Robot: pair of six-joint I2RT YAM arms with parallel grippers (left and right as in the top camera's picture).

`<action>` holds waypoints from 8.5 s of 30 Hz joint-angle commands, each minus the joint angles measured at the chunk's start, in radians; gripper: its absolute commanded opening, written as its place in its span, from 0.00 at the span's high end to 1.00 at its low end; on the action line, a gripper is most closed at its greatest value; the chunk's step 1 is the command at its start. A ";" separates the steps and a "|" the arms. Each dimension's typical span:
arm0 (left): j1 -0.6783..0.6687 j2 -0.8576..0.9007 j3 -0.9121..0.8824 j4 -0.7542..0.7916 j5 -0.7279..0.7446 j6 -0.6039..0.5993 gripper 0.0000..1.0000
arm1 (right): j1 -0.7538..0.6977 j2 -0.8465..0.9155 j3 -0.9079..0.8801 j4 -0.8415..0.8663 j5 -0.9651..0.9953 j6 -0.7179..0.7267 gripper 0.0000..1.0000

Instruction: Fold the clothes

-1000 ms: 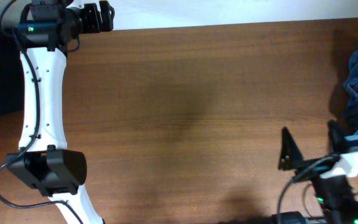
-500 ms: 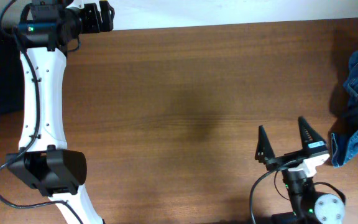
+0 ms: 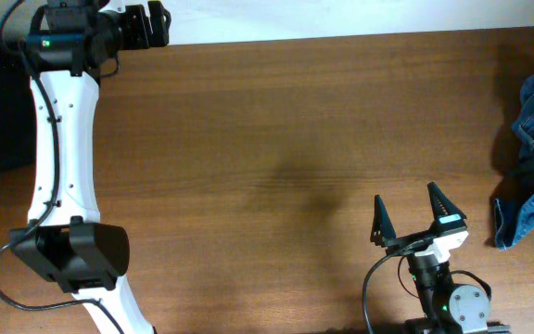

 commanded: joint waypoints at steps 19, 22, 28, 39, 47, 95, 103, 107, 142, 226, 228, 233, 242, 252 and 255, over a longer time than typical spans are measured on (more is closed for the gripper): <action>0.002 0.000 -0.001 -0.001 0.011 -0.013 0.01 | 0.008 -0.011 -0.038 -0.224 -0.009 -0.026 0.01; 0.002 0.000 -0.001 -0.001 0.011 -0.013 0.01 | 0.008 -0.011 -0.038 -0.224 -0.008 -0.026 0.01; 0.002 0.000 -0.001 -0.001 0.011 -0.013 0.01 | 0.008 -0.011 -0.038 -0.224 -0.009 -0.026 0.01; 0.002 0.000 -0.001 -0.001 0.011 -0.013 0.01 | 0.008 -0.011 -0.038 -0.224 -0.009 -0.026 0.01; 0.002 0.002 -0.001 -0.002 0.008 -0.013 0.01 | 0.008 -0.011 -0.038 -0.224 -0.009 -0.026 0.01; -0.003 -0.708 -0.580 -0.249 -0.091 -0.006 0.01 | 0.008 -0.011 -0.038 -0.224 -0.009 -0.026 0.01; -0.003 -1.013 -1.061 0.132 -0.092 -0.006 0.01 | 0.008 -0.011 -0.038 -0.224 -0.009 -0.026 0.01; -0.003 -1.132 -1.265 0.276 -0.092 -0.006 0.01 | 0.008 -0.011 -0.038 -0.224 -0.009 -0.026 0.01; -0.003 -1.706 -2.270 1.078 -0.173 -0.005 0.01 | 0.008 -0.011 -0.038 -0.224 -0.009 -0.026 0.01; -0.003 -2.047 -2.270 0.795 -0.304 0.153 0.01 | 0.008 -0.011 -0.038 -0.224 -0.009 -0.026 0.01; -0.003 -2.047 -2.270 0.795 -0.304 0.153 0.01 | 0.008 -0.011 -0.038 -0.224 -0.009 -0.026 0.01; -0.003 -2.047 -2.270 0.795 -0.304 0.153 0.01 | 0.008 -0.011 -0.038 -0.224 -0.009 -0.026 0.01; -0.003 -2.047 -2.270 0.795 -0.304 0.153 0.01 | 0.008 -0.011 -0.038 -0.224 -0.009 -0.026 0.02; -0.003 -2.047 -2.270 0.795 -0.304 0.153 0.01 | 0.008 -0.011 -0.038 -0.224 -0.009 -0.026 0.01; -0.003 -2.047 -2.270 0.795 -0.304 0.153 0.01 | 0.008 -0.011 -0.038 -0.224 -0.009 -0.026 0.01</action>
